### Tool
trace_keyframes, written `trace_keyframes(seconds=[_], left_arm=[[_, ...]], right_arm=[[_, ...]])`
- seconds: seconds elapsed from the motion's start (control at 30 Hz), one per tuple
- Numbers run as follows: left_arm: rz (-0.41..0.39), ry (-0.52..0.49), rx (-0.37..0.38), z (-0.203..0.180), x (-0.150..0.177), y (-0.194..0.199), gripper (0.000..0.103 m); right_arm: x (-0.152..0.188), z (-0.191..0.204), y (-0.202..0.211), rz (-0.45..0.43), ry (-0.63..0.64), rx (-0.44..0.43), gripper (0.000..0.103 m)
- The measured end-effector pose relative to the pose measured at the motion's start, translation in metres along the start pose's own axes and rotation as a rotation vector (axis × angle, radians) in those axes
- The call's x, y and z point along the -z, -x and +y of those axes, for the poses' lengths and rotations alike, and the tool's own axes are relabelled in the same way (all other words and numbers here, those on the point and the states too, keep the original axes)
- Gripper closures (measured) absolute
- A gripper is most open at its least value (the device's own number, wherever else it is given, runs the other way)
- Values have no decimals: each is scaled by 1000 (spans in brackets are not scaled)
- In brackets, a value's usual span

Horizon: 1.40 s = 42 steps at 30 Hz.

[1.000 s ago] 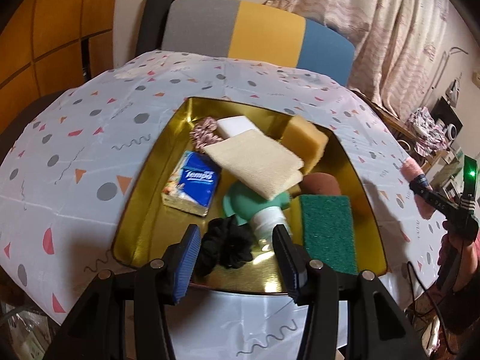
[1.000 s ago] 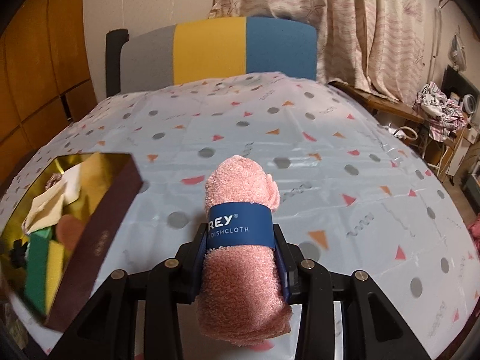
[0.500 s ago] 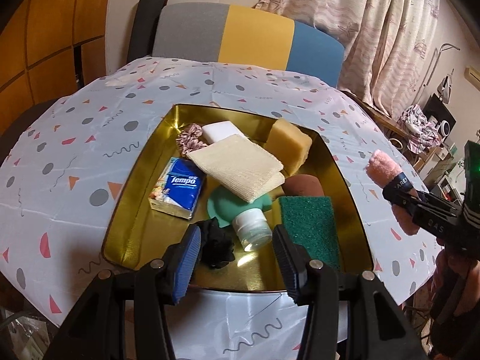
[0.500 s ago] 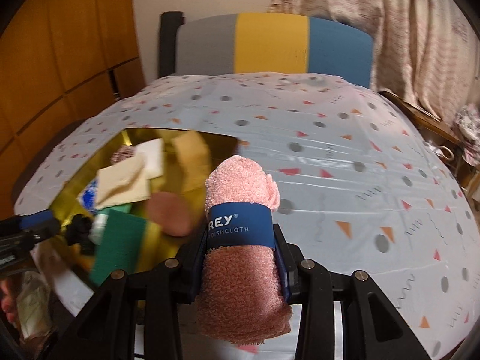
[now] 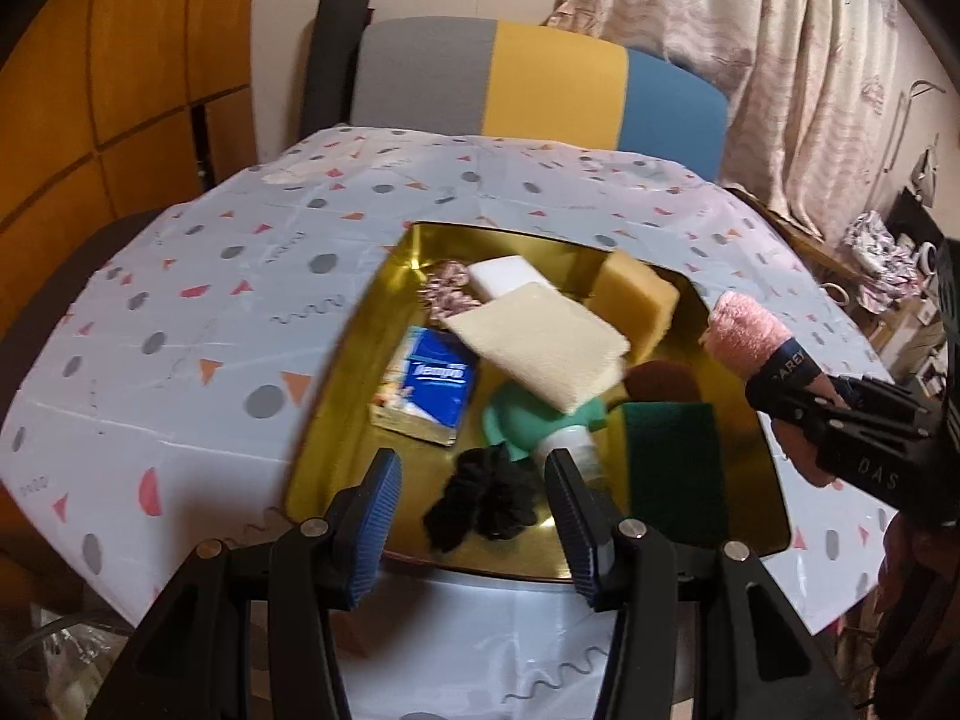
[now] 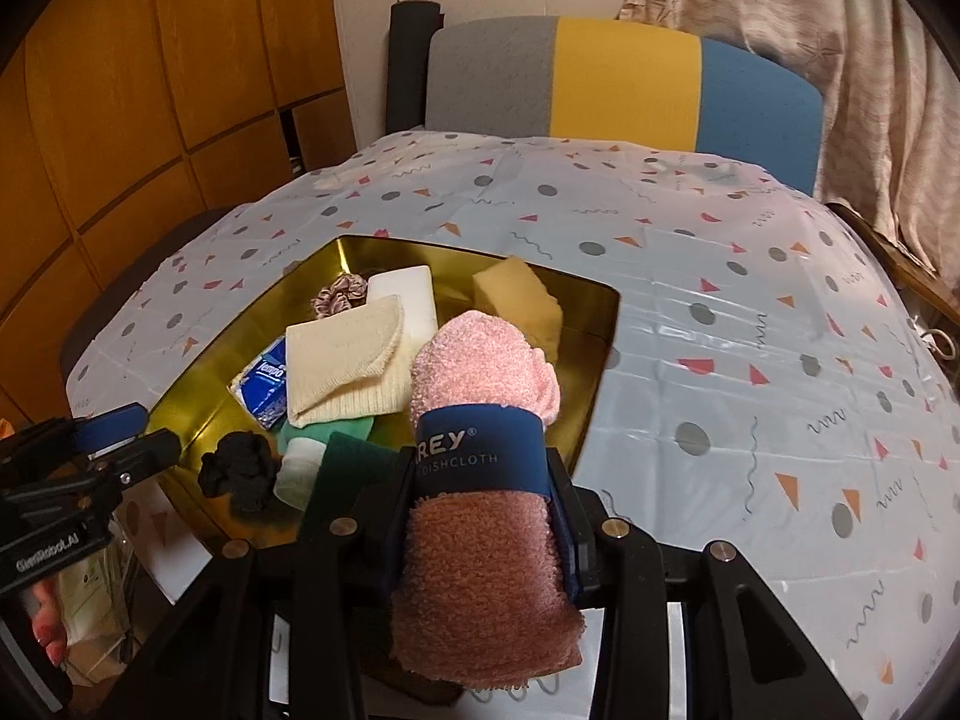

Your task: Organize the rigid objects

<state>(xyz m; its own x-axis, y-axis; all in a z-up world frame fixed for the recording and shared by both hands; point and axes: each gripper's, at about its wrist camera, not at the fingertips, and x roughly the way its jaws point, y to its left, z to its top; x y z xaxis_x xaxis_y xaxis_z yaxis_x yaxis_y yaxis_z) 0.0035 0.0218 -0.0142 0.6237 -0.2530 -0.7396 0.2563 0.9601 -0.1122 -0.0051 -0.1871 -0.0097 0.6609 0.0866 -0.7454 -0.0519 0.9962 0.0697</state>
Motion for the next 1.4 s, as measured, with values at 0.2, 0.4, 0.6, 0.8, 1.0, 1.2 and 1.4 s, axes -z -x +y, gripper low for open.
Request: trace_keyframes(seconds=[0.2, 0.4, 0.6, 0.8, 1.0, 1.2, 1.4], left_arm=[[-21, -8, -33, 6, 1, 6, 53], [-20, -4, -64, 10, 1, 10, 53], [-27, 7, -83, 12, 0, 15, 53], [-38, 17, -104, 11, -3, 20, 53], [5, 41, -114, 3, -7, 15, 53], [72, 39, -163, -8, -7, 7, 53], [86, 48, -198, -10, -9, 7, 53]], right_arm=[[-18, 4, -24, 39, 6, -15, 63], [-38, 7, -56, 91, -2, -31, 63], [-51, 4, -78, 93, -37, -45, 60], [-48, -3, -56, 35, -82, -40, 47], [-23, -4, -27, 35, -72, -4, 36], [1, 0, -7, 47, -85, -24, 18], [12, 18, 11, 39, -56, 7, 0]])
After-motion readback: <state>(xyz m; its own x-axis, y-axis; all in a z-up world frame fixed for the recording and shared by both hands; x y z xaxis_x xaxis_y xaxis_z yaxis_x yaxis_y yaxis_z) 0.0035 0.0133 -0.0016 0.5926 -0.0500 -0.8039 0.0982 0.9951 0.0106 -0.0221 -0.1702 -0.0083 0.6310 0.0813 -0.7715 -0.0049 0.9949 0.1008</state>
